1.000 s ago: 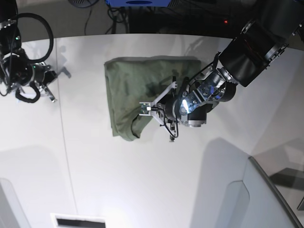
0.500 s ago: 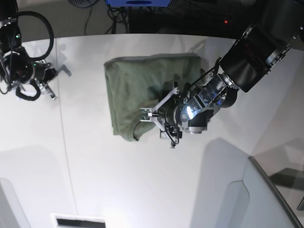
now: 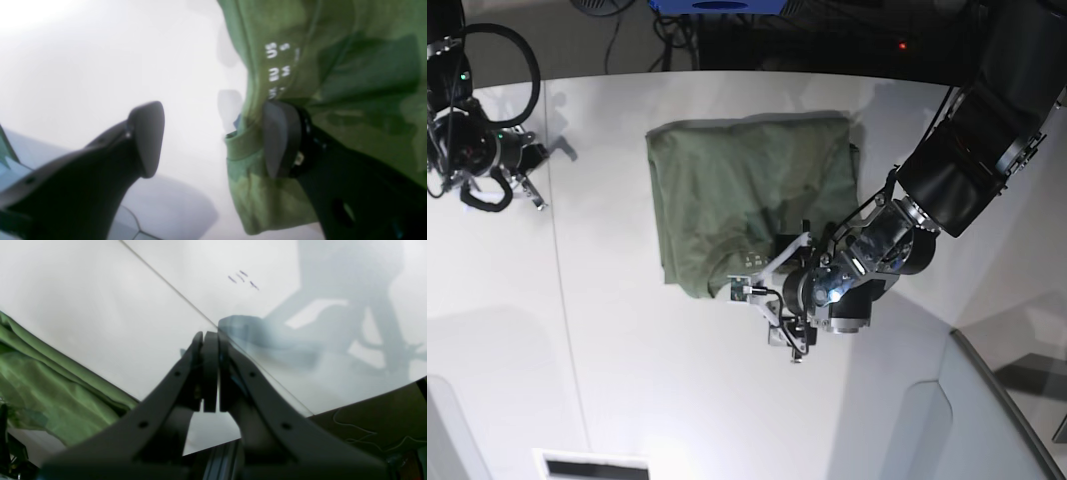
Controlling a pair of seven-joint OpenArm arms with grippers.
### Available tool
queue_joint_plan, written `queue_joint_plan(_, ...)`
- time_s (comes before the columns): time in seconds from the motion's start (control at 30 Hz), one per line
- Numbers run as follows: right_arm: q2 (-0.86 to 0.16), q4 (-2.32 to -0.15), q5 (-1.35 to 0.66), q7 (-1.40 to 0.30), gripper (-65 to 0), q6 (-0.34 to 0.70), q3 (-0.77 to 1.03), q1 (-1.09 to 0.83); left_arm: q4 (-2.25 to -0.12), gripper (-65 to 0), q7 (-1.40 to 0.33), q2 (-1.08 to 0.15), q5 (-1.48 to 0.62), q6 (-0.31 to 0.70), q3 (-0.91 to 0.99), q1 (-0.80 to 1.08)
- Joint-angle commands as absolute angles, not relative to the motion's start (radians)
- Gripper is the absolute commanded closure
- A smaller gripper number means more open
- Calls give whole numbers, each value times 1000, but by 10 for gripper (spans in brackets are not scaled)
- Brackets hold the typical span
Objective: Layout the t-shirt on the table in an organized manner, then fold the t-shirt properly
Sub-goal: 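Tuck and press the shirt edge under with the left gripper, then release the shirt and lift the left gripper away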
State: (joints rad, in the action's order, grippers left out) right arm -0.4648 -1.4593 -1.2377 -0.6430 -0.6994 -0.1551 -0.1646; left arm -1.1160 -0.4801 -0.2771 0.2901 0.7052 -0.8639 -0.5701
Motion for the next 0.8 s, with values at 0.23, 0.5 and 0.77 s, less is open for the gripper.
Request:
queue_joint_plan(0.23,-479,-1561,-1244,-644,0,-698,-153,-156,-1279,-429,-639,-282,271,698,-748,-587)
queue_joint_plan(0.5,-417,-1699,-1234,-751,0,-698,-154,-140,-1517,0,-716,-274,116,698,-343,-275)
queue_joint_plan(0.77,-305,-1704,-905,-863,0,-676,-372,-45,-1682,0,-550,-182,105,698,-38,93)
